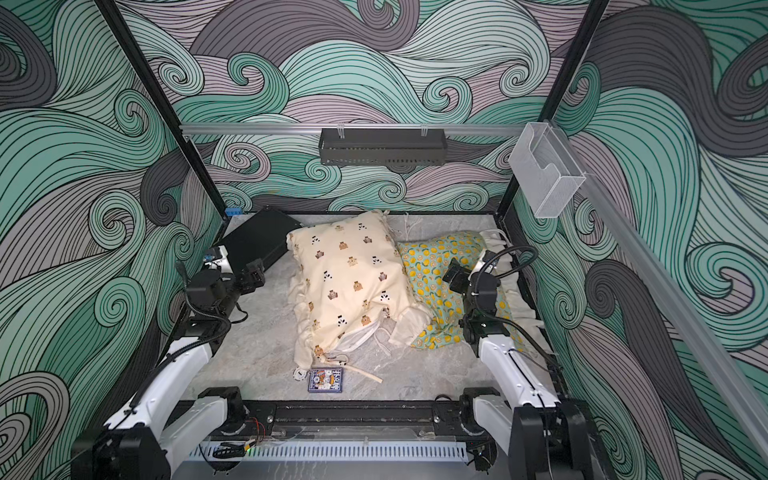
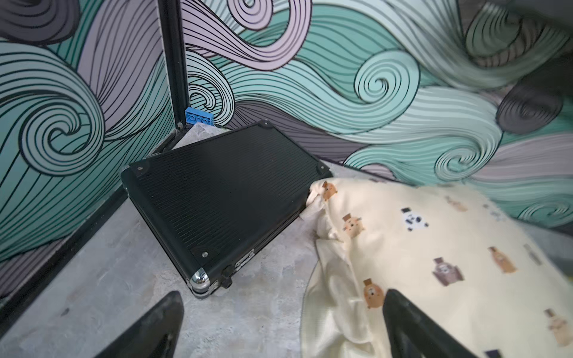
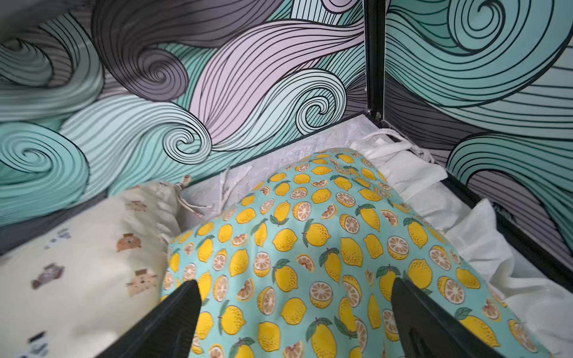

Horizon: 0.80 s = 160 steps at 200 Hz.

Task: Zip up pillowcases
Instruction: Adjust the pillowcase at the center of the board.

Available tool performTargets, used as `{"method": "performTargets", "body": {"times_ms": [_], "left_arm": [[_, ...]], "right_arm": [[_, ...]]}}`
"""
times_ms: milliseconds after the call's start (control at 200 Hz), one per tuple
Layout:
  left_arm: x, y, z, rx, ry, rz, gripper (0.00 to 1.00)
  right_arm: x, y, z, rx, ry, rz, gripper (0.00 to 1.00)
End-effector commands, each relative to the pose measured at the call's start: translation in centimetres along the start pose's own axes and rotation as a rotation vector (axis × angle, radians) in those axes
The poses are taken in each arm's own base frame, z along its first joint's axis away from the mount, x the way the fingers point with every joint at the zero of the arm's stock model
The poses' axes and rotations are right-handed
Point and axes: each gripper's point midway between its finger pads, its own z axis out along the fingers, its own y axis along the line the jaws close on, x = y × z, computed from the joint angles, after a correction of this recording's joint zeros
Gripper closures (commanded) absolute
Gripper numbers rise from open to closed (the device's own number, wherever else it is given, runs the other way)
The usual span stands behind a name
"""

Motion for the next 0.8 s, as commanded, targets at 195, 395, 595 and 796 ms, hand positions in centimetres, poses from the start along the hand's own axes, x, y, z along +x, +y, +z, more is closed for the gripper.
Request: {"method": "performTargets", "body": {"times_ms": [195,395,595,796], "left_arm": [[2.4,2.8,-2.2,-0.147,0.072,-0.298,0.01],[4.8,0.1,-2.4,-0.024,0.249,-0.341,0.01],[7.2,-2.1,-3.3,0.06,0.388,-0.437,0.01],[10.5,-4.1,-5.0,0.08,0.544,-0.404,0.01]], "right_arm": [[1.9,1.0,-0.7,-0.055,0.119,0.203,0.01],[3.5,6.5,-1.4,-0.188,0.234,0.082,0.01],[6.7,11.9,-3.6,-0.355,0.356,-0.012,0.01],[11.0,16.0,-7.6,-0.518,0.509,-0.1,0.01]]}}
